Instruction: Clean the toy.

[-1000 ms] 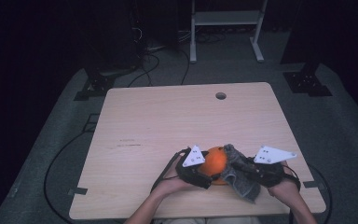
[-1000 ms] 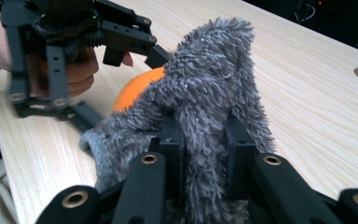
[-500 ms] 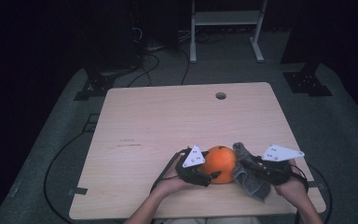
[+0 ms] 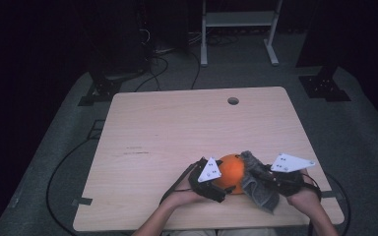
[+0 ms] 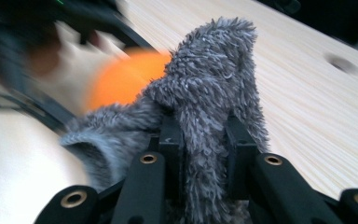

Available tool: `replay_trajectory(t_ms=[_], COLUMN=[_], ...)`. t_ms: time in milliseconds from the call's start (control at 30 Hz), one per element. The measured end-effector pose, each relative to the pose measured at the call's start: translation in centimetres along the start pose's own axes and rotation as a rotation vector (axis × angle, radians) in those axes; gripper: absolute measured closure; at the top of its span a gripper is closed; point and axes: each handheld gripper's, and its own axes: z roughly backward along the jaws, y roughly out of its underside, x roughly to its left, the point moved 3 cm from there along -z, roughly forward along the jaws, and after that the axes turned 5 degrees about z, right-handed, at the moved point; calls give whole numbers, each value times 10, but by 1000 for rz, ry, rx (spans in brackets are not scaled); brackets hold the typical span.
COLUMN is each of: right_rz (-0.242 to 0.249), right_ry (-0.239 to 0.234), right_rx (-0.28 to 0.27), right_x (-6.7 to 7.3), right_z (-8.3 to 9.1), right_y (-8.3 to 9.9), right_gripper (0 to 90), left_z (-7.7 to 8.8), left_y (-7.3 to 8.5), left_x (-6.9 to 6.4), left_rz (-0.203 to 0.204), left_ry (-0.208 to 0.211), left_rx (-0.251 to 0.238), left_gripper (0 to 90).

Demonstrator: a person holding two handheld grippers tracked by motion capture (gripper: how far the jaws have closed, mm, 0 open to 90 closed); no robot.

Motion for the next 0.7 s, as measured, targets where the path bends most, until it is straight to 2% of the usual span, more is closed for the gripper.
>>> replay_trajectory(t_ms=[67, 100, 167, 233, 267, 300, 367, 433, 500, 633, 700], right_rz=[-7, -22, -37, -25, -13, 6, 38, 42, 24, -7, -37], right_ry=[47, 66, 38, -5, -9, 7, 48, 71, 50, 21, 17], right_rx=[59, 68, 27, -20, -28, -33, -50, -75, -87, -74, -45], right_x=[-7, -10, -9, -1, 3, 7, 12, 14, 15, 10, 4], right_z=[4, 9, 14, 15, 14, 12, 14, 16, 14, 4, -6], right_y=[7, 8, 4, -6, -12, -17, -29, -39, -44, -40, -29], right_gripper=[727, 728, 728, 727, 727, 727, 727, 729, 731, 731, 729], left_z=[-1, 0, 1, 3, 6, 9, 19, 28, 33, 31, 25], left_y=[-2, -2, -3, -6, -10, -15, -26, -35, -38, -33, -29], left_x=[-2, -3, -3, -2, 0, 1, 1, 2, 2, 2, -1], left_rz=[-11, -13, -22, 8, 29, 39, 9, -35, -64, -60, -74], left_ry=[-8, -11, -25, -26, -30, -31, -60, -104, -122, -117, -78], left_rx=[5, 7, -11, 2, 6, 10, 6, 28, 50, 83, 124], left_gripper=[140, 148, 203, 267, 299, 313, 317, 320, 320, 320, 311])
